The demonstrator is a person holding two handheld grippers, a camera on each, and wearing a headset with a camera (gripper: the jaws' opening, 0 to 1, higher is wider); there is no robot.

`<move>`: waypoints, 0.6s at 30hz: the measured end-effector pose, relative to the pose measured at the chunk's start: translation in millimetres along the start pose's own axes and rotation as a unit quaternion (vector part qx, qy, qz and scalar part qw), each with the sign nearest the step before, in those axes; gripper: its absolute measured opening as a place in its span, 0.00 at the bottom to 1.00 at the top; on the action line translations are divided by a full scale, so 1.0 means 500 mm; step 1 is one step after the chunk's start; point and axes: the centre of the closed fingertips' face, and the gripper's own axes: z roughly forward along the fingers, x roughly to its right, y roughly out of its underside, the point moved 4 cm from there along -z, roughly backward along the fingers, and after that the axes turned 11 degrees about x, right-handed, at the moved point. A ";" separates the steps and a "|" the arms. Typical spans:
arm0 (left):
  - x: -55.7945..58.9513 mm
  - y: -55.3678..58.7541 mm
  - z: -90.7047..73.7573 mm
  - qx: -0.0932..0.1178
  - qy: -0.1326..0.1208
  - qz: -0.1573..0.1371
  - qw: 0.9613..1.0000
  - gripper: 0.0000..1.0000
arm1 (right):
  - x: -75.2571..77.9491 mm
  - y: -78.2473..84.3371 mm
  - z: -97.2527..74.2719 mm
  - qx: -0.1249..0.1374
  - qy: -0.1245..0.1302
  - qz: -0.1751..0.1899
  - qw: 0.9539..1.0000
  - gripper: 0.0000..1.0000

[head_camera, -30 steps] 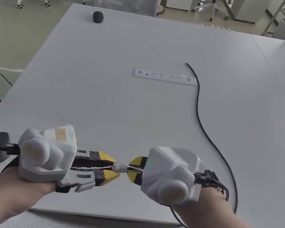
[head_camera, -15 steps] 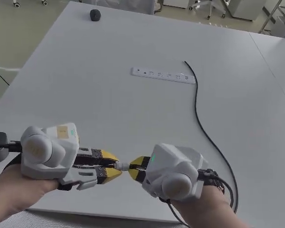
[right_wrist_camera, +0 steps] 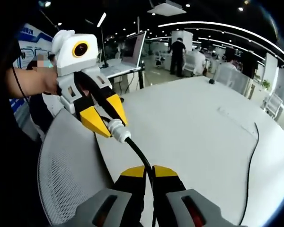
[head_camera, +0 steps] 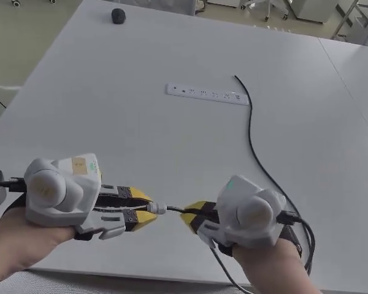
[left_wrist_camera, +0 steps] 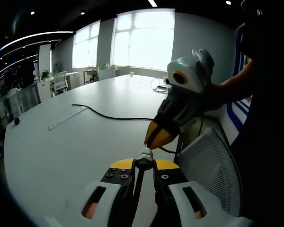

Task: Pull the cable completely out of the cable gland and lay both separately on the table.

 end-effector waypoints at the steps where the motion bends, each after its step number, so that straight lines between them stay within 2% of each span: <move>1: 0.000 0.000 0.000 -0.001 0.000 0.001 1.000 0.15 | 0.003 0.003 -0.001 0.000 0.003 0.004 1.000 0.00; 5: 0.000 0.000 0.001 -0.002 0.001 0.005 1.000 0.15 | 0.008 0.016 0.001 0.003 0.008 0.048 0.999 0.00; 7: -0.003 -0.002 0.002 0.000 0.001 0.007 1.000 0.15 | 0.014 0.023 0.001 0.001 0.017 0.078 0.997 0.00; 11: -0.005 -0.003 0.000 0.002 0.001 0.006 1.000 0.15 | 0.018 0.033 0.005 -0.003 0.022 0.115 0.993 0.00; 18: -0.007 0.003 -0.005 0.000 -0.001 0.005 1.000 0.15 | 0.018 0.042 0.010 -0.014 0.027 0.136 0.990 0.00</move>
